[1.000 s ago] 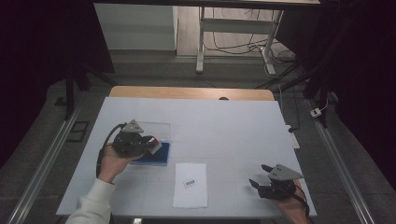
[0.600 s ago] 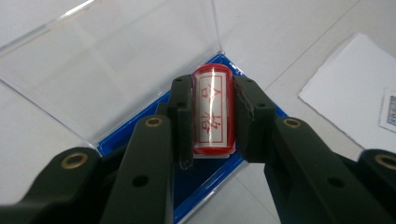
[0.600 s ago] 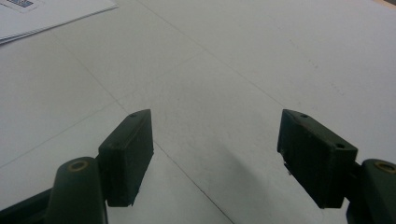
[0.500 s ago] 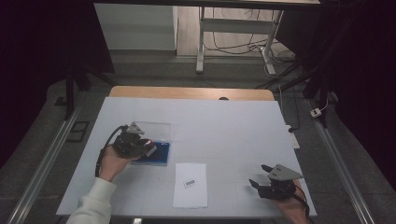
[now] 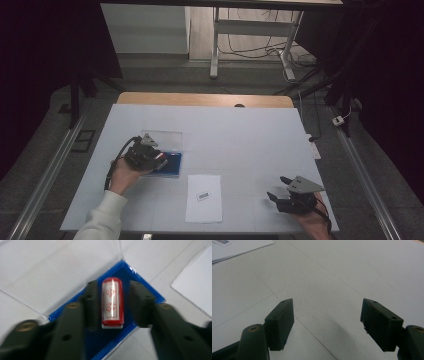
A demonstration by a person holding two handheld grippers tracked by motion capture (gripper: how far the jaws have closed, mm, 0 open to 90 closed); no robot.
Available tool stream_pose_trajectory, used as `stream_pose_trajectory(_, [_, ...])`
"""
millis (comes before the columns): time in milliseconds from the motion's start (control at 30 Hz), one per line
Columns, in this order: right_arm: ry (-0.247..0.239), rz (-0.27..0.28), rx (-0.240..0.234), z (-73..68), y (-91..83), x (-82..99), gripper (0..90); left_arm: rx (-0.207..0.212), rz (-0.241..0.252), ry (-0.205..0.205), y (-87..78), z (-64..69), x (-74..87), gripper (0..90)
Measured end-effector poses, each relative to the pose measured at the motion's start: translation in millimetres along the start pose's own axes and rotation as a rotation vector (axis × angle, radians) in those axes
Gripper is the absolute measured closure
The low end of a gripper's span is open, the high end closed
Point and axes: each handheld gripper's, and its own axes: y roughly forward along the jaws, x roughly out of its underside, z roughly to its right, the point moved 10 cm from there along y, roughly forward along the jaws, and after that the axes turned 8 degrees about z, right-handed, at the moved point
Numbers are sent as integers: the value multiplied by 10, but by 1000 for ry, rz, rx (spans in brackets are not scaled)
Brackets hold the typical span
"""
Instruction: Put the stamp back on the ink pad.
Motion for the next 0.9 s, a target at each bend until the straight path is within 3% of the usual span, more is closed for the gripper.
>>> stream_pose_trajectory(133, [3, 0, 3, 15, -8, 3, 262, -24, 51, -16, -63, 5, -66, 373])
stream_pose_trajectory(267, [18, 10, 3, 41, -19, 4, 261, -25, 99, -25, -150, 62, -117, 289])
stream_pose_trajectory(433, [27, 25, 9, 76, -48, 5, 261, -11, 155, -14, -313, 198, -133, 272])
stream_pose_trajectory(600, [29, 33, 14, 86, -78, -2, 259, 9, 192, -19, -492, 354, -26, 271])
stream_pose_trajectory(700, [29, 41, 12, 74, -95, -16, 259, 21, 221, -42, -571, 443, 70, 272])
stream_pose_trajectory(900, [20, 55, 4, 44, -106, -45, 260, 30, 223, -53, -649, 604, 375, 273])
